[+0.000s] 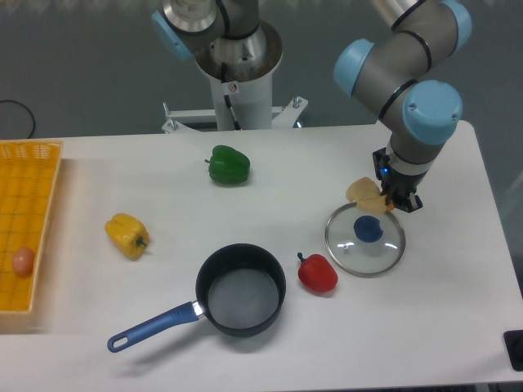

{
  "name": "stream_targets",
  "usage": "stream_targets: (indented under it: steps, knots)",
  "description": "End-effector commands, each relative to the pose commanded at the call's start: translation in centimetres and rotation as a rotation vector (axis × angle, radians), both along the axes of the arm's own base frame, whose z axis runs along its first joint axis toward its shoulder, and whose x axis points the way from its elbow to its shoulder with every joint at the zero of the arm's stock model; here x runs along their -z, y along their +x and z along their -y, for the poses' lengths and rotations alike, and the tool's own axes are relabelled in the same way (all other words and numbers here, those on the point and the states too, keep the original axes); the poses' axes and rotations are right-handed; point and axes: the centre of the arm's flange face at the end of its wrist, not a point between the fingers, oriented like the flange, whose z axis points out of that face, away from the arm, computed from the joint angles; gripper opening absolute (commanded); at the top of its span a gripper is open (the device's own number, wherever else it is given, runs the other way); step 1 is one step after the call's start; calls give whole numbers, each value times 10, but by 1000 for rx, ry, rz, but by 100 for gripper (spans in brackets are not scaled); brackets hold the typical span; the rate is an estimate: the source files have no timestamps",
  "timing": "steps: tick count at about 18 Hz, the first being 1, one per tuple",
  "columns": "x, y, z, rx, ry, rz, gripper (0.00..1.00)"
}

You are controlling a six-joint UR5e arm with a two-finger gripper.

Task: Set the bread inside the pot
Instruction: 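Lift the bread piece with the gripper above the glass lid, then carry the bread over the black saucepan and lower it inside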

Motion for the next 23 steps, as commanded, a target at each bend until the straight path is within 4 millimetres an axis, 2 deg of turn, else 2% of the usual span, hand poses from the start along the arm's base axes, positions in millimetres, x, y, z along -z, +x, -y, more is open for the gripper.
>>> stream_targets:
  steps: [8, 15, 19, 23]
  knots:
    - [-4, 5, -6, -3, 6, -7, 15]
    - [-20, 30, -26, -46, 4, -12, 15]
    - [-32, 56, -53, -86, 13, -25, 15]
    - [-35, 96, -99, -153, 28, -36, 15]
